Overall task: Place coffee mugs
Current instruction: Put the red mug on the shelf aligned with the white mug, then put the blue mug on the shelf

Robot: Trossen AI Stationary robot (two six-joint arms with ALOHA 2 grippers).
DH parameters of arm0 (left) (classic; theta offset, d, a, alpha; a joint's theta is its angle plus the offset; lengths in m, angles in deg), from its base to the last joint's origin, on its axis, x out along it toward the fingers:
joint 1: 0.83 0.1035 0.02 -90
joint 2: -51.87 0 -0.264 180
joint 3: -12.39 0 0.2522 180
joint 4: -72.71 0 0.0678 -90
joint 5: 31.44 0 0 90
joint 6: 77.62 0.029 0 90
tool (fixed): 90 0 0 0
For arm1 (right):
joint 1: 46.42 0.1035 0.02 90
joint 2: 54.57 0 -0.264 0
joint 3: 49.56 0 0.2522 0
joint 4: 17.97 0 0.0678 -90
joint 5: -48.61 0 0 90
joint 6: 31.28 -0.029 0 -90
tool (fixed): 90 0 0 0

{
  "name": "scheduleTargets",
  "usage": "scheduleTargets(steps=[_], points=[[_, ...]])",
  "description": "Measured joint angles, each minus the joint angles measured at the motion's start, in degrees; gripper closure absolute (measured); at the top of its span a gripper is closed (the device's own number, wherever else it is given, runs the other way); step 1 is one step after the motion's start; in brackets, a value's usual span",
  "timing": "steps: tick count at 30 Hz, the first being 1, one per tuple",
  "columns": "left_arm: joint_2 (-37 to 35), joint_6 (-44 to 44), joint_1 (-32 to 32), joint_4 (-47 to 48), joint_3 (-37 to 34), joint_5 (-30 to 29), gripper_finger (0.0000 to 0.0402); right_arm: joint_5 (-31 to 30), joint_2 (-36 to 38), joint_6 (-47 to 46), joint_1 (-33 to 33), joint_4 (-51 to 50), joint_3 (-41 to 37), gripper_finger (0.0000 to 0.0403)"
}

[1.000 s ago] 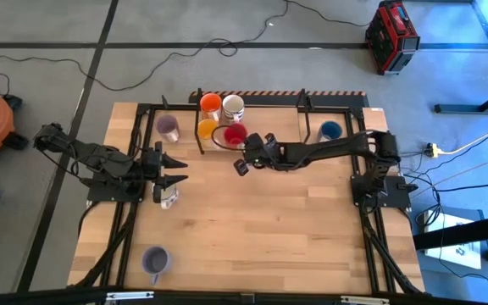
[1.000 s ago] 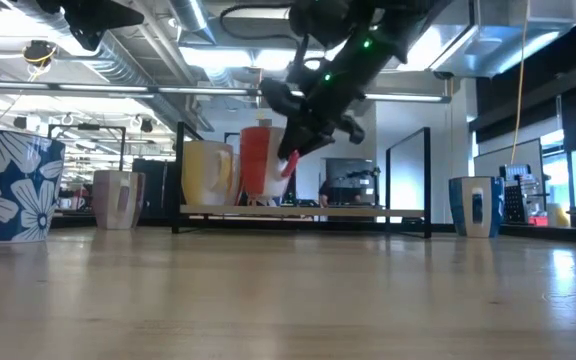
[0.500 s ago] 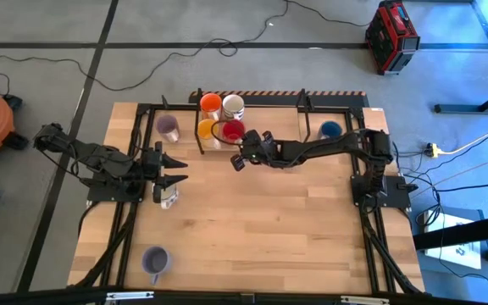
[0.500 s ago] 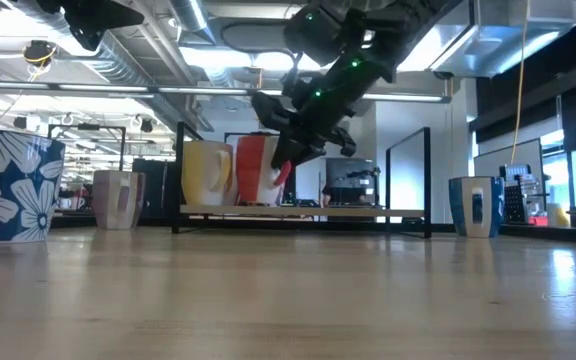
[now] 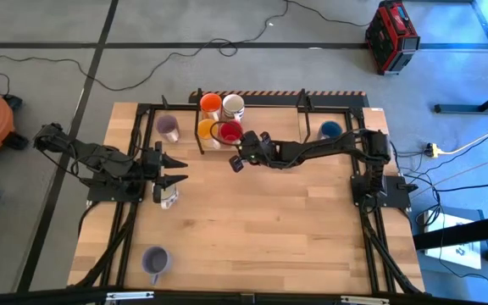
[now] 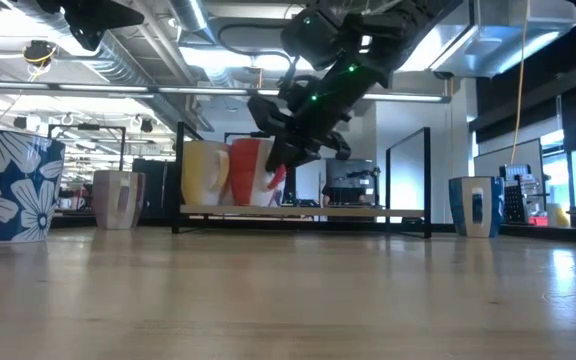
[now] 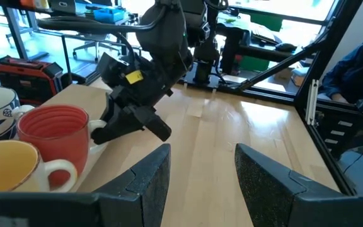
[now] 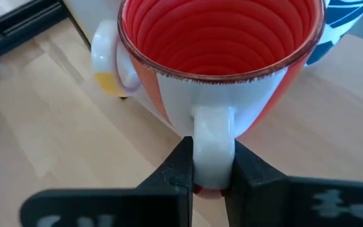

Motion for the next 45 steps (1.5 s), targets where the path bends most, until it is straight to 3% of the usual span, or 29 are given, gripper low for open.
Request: scheduleTargets(steps=[4,10,15,20,28,34,45], points=[[0.0,0.0,0.0,0.0,0.0,0.0,0.0230,-0.2,-0.1,-0.2,-0.2,1.2,0.0,0.0359],[0.0,0.0,0.0,0.0,0.0,0.0,0.0230,-0.6,-0.1,-1.0,-0.4,1.4,0.0,0.0283],[0.0,0.0,0.0,0.0,0.0,0.0,0.0230,-0.2,-0.1,-1.0,-0.4,1.3,0.0,0.0246],[0.0,0.0,0.0,0.0,0.0,0.0,0.0230,1.7,2.6,-1.0,-0.4,-0.7,-0.1,0.0233],[0.0,0.0,0.0,0.0,0.0,0.0,0.0230,8.2,14.7,-1.1,1.2,-12.1,0.0,0.0231],[0.7,-0.1,0.0,0.0,0.0,2.1,0.0230,12.6,19.9,-1.4,10.6,-17.0,0.0,0.0231],[8.4,-6.4,0.0,0.1,0.0,7.5,0.0230,-1.2,17.2,-9.2,31.7,-17.0,-1.8,0.0230]])
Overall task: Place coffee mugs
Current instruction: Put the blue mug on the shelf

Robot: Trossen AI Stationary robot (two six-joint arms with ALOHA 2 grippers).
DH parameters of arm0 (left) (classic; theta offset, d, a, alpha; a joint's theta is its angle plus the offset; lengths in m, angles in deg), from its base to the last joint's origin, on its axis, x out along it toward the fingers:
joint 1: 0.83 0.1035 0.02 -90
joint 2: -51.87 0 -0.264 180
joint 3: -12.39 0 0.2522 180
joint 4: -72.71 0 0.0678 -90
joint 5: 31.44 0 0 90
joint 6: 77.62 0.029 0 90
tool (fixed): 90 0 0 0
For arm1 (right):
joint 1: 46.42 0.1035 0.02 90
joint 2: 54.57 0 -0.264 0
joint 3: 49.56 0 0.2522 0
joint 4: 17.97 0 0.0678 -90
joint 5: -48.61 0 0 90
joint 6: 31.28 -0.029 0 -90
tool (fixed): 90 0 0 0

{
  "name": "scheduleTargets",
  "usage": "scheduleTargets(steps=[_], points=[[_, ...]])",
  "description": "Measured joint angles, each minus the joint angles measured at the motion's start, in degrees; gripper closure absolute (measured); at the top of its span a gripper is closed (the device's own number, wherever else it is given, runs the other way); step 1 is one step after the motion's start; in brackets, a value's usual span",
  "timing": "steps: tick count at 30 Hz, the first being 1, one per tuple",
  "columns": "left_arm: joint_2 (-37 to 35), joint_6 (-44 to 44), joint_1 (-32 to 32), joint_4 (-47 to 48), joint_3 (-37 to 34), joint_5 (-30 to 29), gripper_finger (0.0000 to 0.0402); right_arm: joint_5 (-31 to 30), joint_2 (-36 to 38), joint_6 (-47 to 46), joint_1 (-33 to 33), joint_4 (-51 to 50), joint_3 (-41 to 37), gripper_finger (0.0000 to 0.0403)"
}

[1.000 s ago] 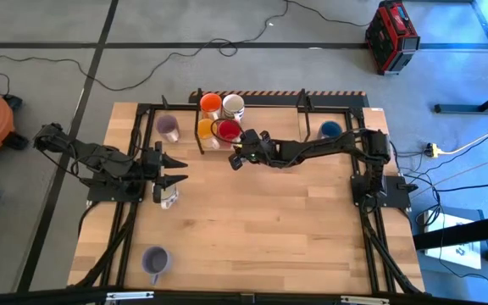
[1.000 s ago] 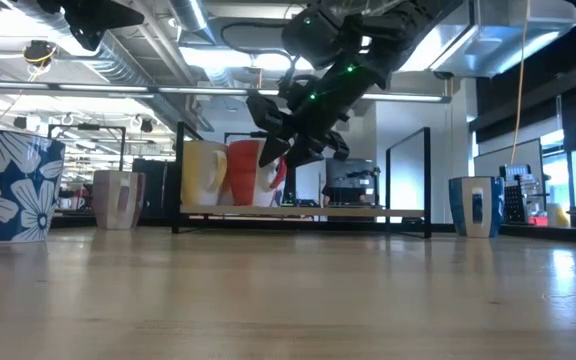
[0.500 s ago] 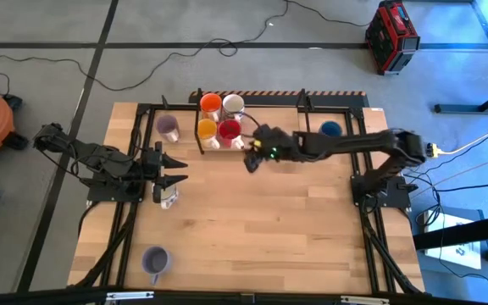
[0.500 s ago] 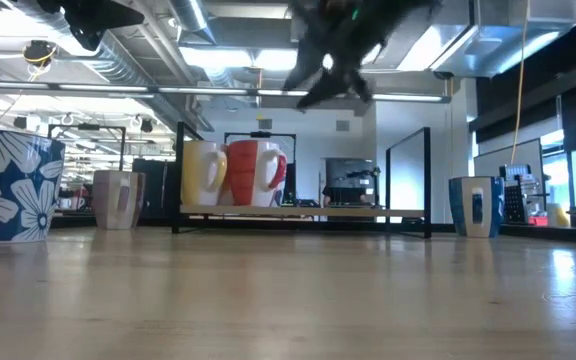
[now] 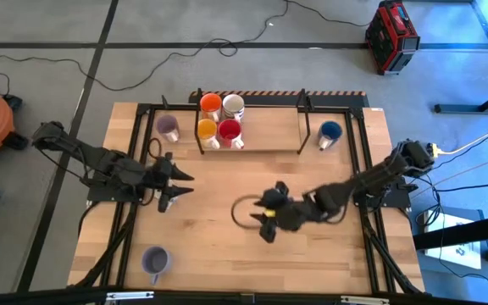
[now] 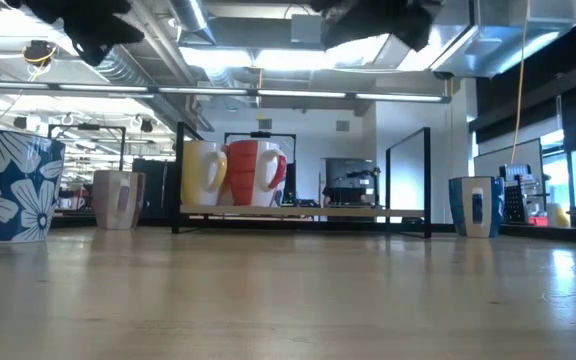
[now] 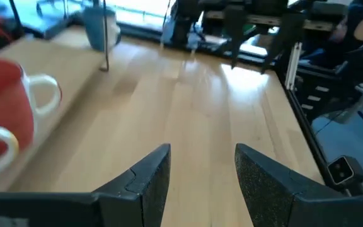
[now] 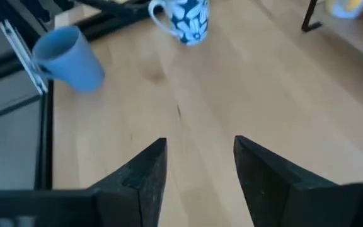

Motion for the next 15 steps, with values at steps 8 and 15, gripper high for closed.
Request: scheduleTargets(steps=[8,15], points=[[8.2,-9.5,0.0,-3.9,0.0,-0.9,0.0230,-4.5,1.9,-2.4,5.7,-0.4,-5.0,0.0230],[10.7,-10.2,0.1,-10.6,0.0,-0.9,0.0230,-6.9,9.2,-2.9,5.4,-9.2,-6.2,0.0230]])
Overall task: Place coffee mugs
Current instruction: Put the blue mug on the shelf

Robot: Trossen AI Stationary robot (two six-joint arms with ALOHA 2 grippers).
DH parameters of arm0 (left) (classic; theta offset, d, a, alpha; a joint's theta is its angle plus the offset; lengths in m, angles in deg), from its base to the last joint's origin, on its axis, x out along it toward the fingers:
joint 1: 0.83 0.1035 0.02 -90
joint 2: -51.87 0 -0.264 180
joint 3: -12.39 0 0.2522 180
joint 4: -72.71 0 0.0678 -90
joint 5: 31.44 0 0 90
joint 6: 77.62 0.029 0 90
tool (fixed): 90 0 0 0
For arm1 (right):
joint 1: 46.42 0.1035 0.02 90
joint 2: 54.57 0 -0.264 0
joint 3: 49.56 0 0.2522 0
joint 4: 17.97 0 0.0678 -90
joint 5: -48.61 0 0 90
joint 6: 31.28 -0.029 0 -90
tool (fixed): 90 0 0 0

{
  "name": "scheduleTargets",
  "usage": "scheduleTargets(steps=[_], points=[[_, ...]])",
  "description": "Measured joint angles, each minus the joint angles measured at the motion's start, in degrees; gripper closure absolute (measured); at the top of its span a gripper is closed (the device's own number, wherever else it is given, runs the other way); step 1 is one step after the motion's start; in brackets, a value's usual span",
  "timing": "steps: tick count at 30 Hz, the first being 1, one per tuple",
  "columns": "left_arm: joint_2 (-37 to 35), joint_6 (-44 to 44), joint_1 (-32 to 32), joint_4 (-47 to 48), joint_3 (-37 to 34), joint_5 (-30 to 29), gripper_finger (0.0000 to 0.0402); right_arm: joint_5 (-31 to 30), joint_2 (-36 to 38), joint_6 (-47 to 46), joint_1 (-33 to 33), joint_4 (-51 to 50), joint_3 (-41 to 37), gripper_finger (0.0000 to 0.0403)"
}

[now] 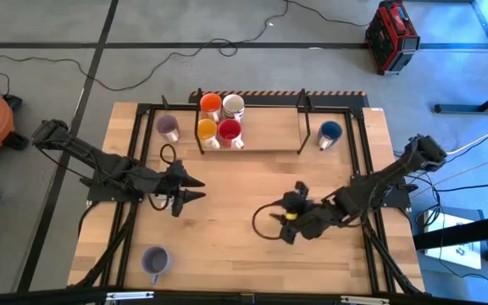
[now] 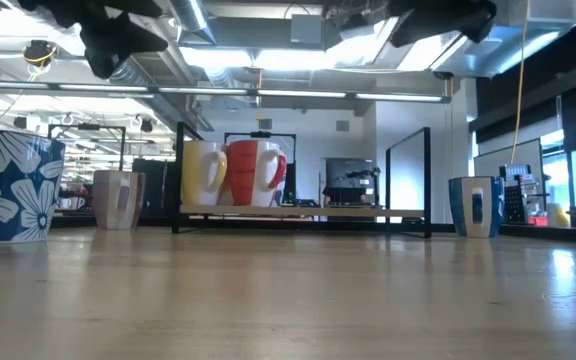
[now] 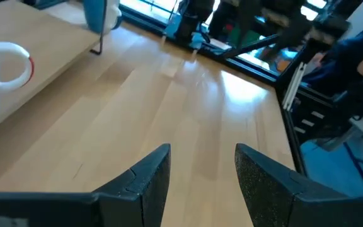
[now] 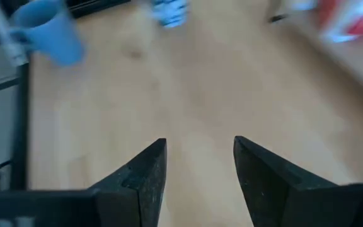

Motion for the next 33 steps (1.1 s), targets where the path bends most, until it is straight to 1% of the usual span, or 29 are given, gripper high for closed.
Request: scheduleTargets(steps=[3,6,10,14,17,19,21,23,28,33], points=[[-0.8,1.3,0.9,0.2,0.0,2.1,0.0230,-4.9,3.6,-5.2,-0.1,-7.3,0.0,0.0230],[-2.3,3.7,2.5,0.2,0.0,4.4,0.0230,-7.5,7.0,-15.5,-0.5,-17.6,0.0,0.0230],[-3.4,7.8,4.8,1.5,0.0,3.9,0.0230,-7.6,9.5,-33.1,-0.8,-34.4,0.0,0.0230],[-3.3,9.1,6.4,2.5,0.0,4.3,0.0230,-6.4,9.5,-50.0,-0.7,-49.3,0.0,0.0230],[-3.3,9.2,7.0,3.0,0.0,4.3,0.0230,-6.3,9.3,-59.8,-0.9,-55.9,0.0,0.0230],[-3.3,9.2,7.5,2.9,0.0,4.2,0.0230,-6.7,9.3,-65.0,-2.1,-59.1,0.0,0.0230],[-3.3,9.2,8.2,2.9,0.0,3.9,0.0230,-6.3,9.4,-67.4,-4.0,-62.2,0.0,0.0230],[-3.3,9.1,8.8,2.8,0.0,4.2,0.0230,-6.5,10.0,-67.4,-6.1,-63.3,0.0,0.0230],[-3.3,9.2,9.3,2.8,0.0,4.5,0.0230,-7.2,13.3,-62.6,-12.7,-63.2,0.0,0.0230],[-3.3,9.2,9.6,2.8,0.0,4.5,0.0230,-7.7,18.8,-57.0,-19.8,-62.8,-0.3,0.0230]])
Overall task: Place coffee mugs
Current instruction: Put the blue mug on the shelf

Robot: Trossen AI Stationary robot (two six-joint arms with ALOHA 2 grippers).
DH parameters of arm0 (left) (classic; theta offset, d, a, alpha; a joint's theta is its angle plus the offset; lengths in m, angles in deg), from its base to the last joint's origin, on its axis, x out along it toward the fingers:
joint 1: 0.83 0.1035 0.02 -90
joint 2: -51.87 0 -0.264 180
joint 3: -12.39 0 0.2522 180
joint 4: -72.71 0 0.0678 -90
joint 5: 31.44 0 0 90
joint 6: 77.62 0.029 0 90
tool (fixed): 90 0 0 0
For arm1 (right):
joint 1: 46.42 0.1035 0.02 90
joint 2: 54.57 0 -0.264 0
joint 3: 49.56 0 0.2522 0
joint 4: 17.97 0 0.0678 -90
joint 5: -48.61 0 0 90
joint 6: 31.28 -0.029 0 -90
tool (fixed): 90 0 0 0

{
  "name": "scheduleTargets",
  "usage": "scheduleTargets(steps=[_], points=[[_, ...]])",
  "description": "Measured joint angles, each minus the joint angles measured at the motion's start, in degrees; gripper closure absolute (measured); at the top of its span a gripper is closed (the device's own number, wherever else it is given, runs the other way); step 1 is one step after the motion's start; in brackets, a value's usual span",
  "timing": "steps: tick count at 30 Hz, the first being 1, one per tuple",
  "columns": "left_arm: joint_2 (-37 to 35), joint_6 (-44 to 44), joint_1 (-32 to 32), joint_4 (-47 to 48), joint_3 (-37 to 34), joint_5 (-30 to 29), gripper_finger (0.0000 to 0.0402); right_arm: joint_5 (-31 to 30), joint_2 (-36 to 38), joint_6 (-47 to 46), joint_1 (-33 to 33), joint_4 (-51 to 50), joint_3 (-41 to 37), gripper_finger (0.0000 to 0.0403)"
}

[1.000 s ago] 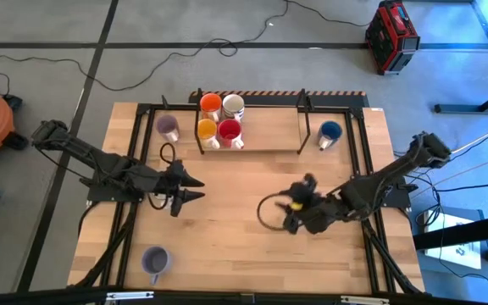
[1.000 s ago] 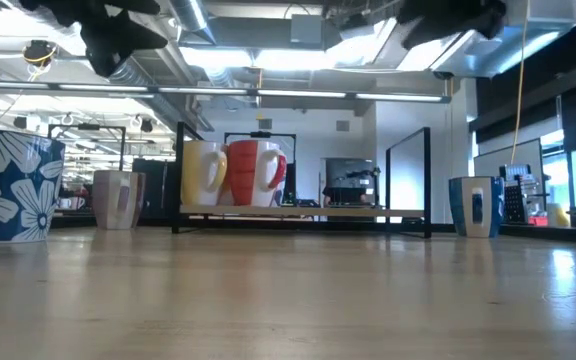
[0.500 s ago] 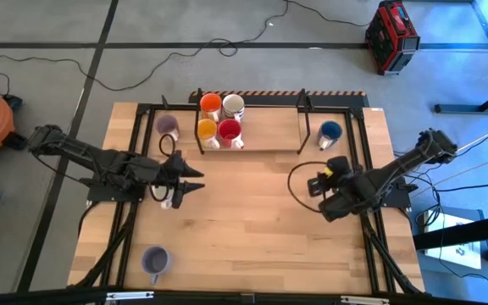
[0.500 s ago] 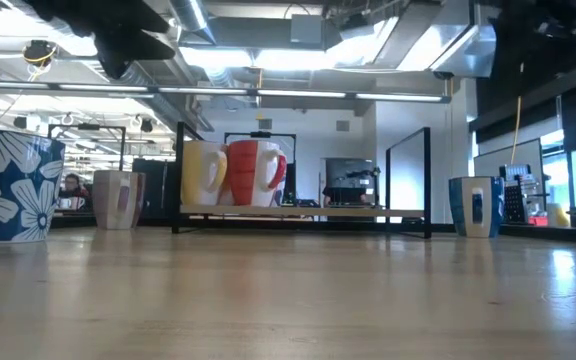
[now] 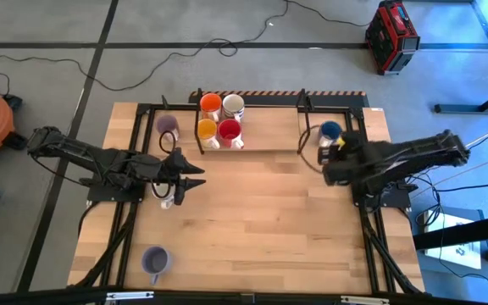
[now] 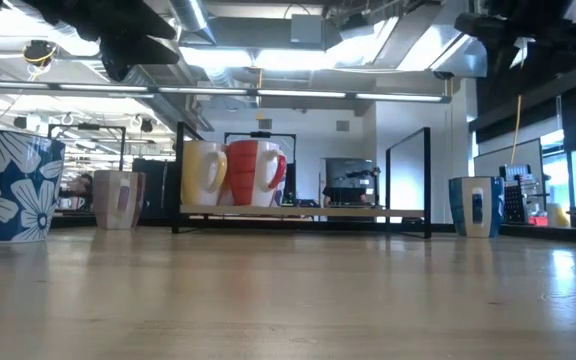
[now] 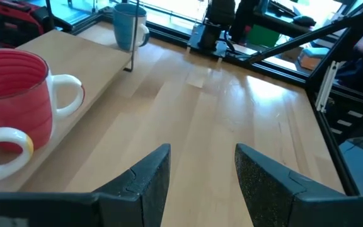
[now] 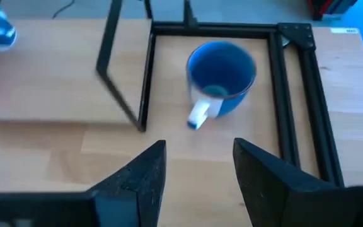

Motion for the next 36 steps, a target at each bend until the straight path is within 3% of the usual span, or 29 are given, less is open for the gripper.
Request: scheduleTargets(steps=[6,14,26,36], points=[[0.0,0.0,0.0,0.0,0.0,0.0,0.0230,4.0,9.5,6.1,-9.4,8.4,-7.8,0.0230],[0.0,0.0,0.0,-0.1,0.0,0.0,0.0230,5.7,16.9,4.9,-19.7,21.6,-19.6,0.0230],[0.0,0.0,0.0,-0.1,0.0,0.0,0.0230,4.0,13.3,5.4,-34.5,41.0,-29.2,0.0230],[0.0,0.0,0.0,0.0,0.0,0.0,0.0230,6.2,3.9,8.5,-42.8,43.5,-29.5,0.0230]])
